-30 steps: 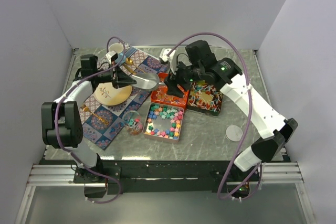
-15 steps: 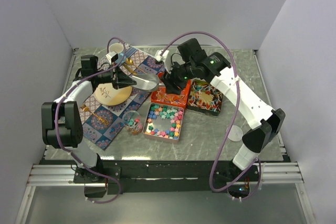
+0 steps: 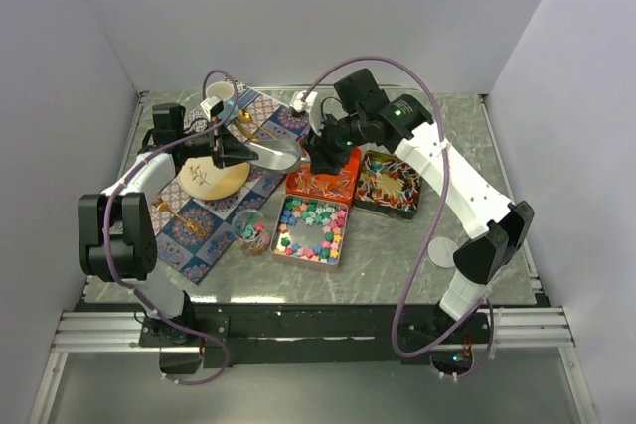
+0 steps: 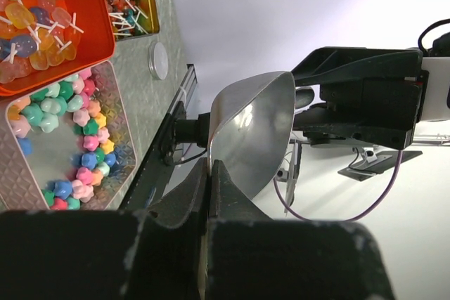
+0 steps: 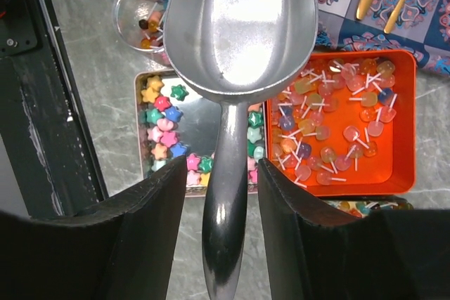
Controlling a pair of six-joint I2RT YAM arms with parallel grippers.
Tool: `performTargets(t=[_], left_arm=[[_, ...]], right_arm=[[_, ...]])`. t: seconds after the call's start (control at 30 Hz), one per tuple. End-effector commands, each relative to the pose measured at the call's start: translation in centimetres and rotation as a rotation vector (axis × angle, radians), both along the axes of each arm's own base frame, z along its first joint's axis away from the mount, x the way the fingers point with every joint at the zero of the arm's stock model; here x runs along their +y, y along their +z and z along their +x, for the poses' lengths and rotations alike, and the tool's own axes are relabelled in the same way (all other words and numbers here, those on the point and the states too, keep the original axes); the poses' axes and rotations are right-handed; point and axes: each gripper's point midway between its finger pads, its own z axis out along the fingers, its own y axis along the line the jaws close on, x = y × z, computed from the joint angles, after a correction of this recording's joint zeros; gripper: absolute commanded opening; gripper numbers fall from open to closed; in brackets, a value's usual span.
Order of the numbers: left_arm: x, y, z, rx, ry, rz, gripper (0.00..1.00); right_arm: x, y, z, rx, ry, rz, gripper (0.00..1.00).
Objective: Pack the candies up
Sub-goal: Adjust the spatula, then scoop the fake candies from the storage box.
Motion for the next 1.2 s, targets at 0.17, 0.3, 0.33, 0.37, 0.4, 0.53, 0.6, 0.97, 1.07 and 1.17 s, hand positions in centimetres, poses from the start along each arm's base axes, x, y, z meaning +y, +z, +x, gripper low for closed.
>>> performTargets(t=[0.17,0.3,0.33,0.37,0.4,0.53,0.6,0.97,1.07,1.17], left_arm=[[-0.3,3.0,-1.6,-0.109,-0.059,-0.027,0.01],[-0.2,3.0,-1.5,-0.106,-0.057,-0.028,0.01],[-0.3,3.0,-1.5,-0.112,-0.056,-0.027,0.01],[-0.3,2.9,-1.4,-0.106,-0.053,-0.026,0.01],[-0.3,2.9,-1.4,-0.104,-0.05,-0.025,0.01],[0.5,1.9,0.2,-0.09,0.04,0.019,0.33],[1.8,1.8,1.4,-0.086,0.107,0.073,0.66],[11.4,1.5,7.6,-0.22,0.502,0.45,0.78],[11.0,0.4,6.0,-0.198,0.51,0.438,0.76],[10.6,-0.2,5.0,-0.198,0.525,0.427,0.77]], right_arm=[[0.7,0.9,0.3,0.0,0.025,0.031,0.46],[0.6,0.6,0.4,-0.003,0.029,0.018,0.33],[0.5,0.4,0.4,0.001,0.028,0.013,0.22],[0.4,0.3,0.3,-0.002,0.033,0.005,0.17],[0.1,0.1,0.3,-0.005,0.027,-0.008,0.11],[-1.7,-0.4,0.1,-0.036,0.004,-0.069,0.0],[-3.7,-1.2,-1.1,-0.009,0.049,-0.17,0.0],[-15.3,-7.1,-2.2,-0.108,0.136,-0.692,0.0],[-15.9,-7.3,-2.9,-0.034,0.07,-0.747,0.0],[-14.9,-7.3,-3.7,-0.013,0.041,-0.752,0.0]])
